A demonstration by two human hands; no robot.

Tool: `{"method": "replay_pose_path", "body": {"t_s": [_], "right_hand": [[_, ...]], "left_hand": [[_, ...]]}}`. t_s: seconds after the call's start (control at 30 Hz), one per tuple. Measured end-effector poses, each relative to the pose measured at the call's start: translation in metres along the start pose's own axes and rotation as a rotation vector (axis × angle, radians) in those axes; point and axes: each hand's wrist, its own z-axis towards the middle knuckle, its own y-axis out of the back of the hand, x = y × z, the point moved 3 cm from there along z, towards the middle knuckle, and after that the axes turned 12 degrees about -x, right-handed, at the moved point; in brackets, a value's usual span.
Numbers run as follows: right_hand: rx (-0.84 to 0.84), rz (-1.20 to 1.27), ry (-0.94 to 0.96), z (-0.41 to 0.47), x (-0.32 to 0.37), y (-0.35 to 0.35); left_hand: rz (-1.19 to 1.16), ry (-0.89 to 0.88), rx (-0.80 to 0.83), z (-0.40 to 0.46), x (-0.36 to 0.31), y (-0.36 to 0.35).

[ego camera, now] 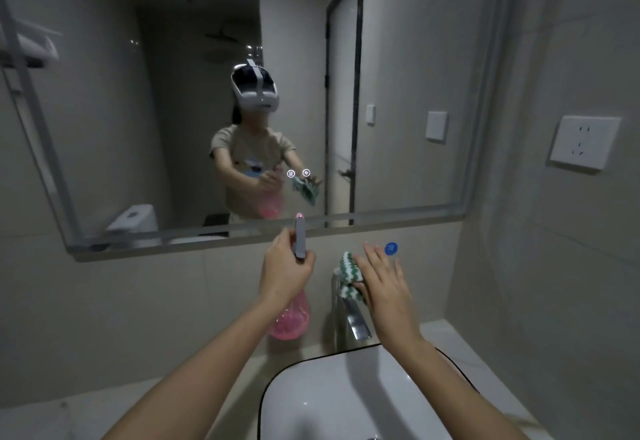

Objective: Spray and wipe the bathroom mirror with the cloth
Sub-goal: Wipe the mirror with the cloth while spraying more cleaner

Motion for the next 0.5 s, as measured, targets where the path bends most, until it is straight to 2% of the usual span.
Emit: {"method": "replay_pose_path", "body": {"t_s": [0.17,0.5], "right_hand": [[-0.041,0.031,0.065,0.03,0.002,-0.005],[-0.13,0.107,0.076,0.103,0.017,-0.013]], "left_hand": [[-0.03,-0.093,-0.079,0.041,-0.026,0.012],[-0.016,-0.251,-0.205,0.112,-0.079,0.044]]}}
